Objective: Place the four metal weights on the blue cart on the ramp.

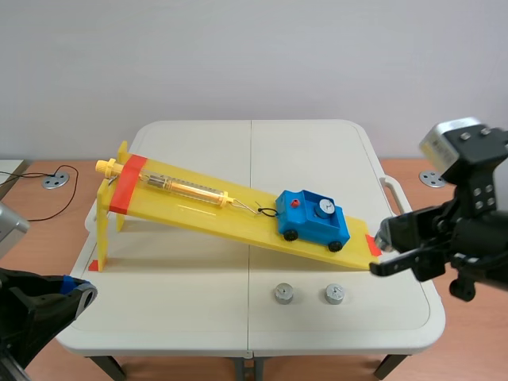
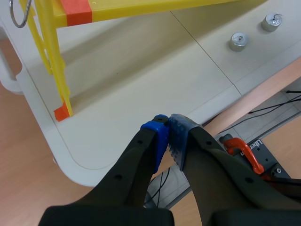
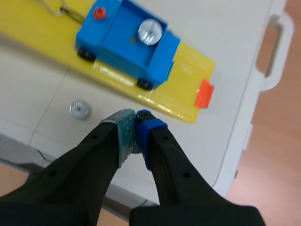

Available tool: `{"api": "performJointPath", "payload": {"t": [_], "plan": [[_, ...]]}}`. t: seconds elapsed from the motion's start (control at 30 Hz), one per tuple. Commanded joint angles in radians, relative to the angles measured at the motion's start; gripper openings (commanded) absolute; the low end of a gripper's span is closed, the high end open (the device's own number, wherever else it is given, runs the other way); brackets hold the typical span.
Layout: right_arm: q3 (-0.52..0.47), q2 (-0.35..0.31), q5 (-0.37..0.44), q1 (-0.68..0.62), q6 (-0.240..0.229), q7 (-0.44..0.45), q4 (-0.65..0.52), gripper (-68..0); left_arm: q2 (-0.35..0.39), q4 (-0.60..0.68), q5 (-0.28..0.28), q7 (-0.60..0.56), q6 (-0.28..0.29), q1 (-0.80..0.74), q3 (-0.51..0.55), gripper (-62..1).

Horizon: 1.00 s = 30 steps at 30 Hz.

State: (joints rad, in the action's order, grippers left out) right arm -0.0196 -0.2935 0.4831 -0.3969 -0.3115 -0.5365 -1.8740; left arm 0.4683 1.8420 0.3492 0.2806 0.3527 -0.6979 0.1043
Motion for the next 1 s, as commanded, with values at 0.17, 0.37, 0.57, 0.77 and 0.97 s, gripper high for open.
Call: {"api": "performJointPath", "payload": {"t": [0.17,0.37,0.57,0.77,0.97], "plan": [[-0.113,0.060,0.116,0.138,-0.011,0.116,-0.063,-66.9,-0.005,0.073,0.074,-0.097,0.021,0.020,0.018,-55.8],[-0.089,0.136,0.116,0.254,-0.011,0.117,0.050,-66.9,-0.005,0.073,0.074,-0.097,0.021,0.020,0.018,-55.8],[-0.054,0.184,0.115,0.370,-0.056,0.143,0.205,-66.9,-0.005,0.073,0.074,-0.097,0.021,0.020,0.018,-55.8],[-0.024,0.219,0.107,0.461,-0.084,0.161,0.340,-66.9,-0.005,0.073,0.074,-0.097,0.021,0.020,0.018,-55.8],[-0.003,0.239,0.082,0.511,-0.110,0.177,0.421,-66.9,-0.005,0.073,0.074,-0.097,0.021,0.020,0.018,-55.8]]}}
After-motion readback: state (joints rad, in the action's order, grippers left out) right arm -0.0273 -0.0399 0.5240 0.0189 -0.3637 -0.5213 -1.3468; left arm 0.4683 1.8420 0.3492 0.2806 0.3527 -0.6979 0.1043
